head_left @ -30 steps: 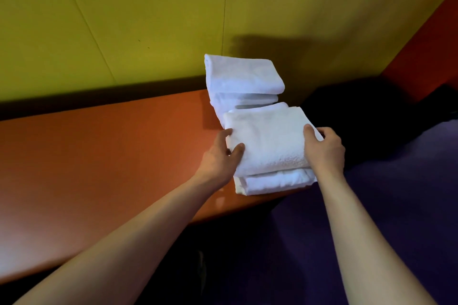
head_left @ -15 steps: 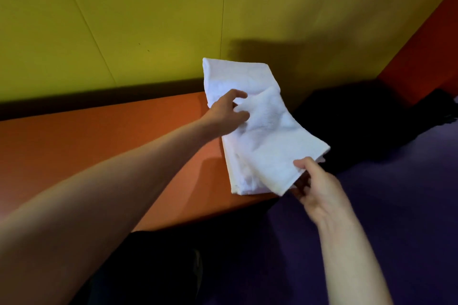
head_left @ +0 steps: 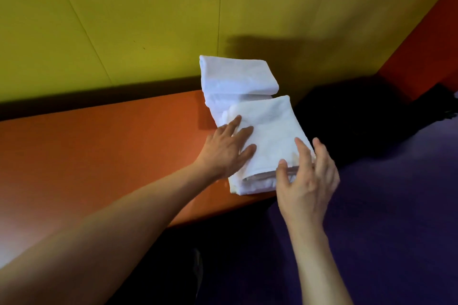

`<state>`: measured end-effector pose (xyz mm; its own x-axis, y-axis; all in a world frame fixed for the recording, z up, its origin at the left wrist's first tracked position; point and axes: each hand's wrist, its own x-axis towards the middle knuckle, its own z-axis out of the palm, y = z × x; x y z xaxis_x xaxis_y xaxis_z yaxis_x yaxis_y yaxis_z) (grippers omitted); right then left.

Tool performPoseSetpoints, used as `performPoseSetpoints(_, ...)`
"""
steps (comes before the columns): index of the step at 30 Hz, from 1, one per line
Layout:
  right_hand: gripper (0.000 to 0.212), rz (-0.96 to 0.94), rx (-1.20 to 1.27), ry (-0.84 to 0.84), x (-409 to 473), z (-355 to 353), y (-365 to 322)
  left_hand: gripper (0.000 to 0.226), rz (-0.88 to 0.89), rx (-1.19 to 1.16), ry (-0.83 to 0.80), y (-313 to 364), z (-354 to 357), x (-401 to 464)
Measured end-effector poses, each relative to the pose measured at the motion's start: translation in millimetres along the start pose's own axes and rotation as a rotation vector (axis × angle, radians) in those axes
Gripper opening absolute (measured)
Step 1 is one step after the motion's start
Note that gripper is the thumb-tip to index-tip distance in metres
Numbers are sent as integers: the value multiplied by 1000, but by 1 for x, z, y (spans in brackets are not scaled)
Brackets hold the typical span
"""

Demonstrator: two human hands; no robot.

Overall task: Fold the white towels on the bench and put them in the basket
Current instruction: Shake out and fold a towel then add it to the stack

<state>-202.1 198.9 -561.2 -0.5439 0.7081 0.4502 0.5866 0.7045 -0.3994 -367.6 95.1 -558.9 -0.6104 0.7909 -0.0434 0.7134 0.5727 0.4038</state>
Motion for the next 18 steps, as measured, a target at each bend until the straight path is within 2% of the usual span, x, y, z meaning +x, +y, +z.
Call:
performPoseSetpoints(2, 42, -27, -40, -35, 2, 5, 4, 60, -1, -4, 8, 3, 5, -7)
performPoseSetpoints(5, 44, -9, -39, -131, 4, 9, 8, 58, 4, 10, 29, 5, 5, -15)
performPoseSetpoints(8, 41, -43, -24, -106, 4, 8, 3, 53, 13, 63, 69, 4, 0, -28)
performPoseSetpoints(18, 45, -247, 212, -174, -31, 15, -84, 50, -113, 211, 221, -26, -45, -131)
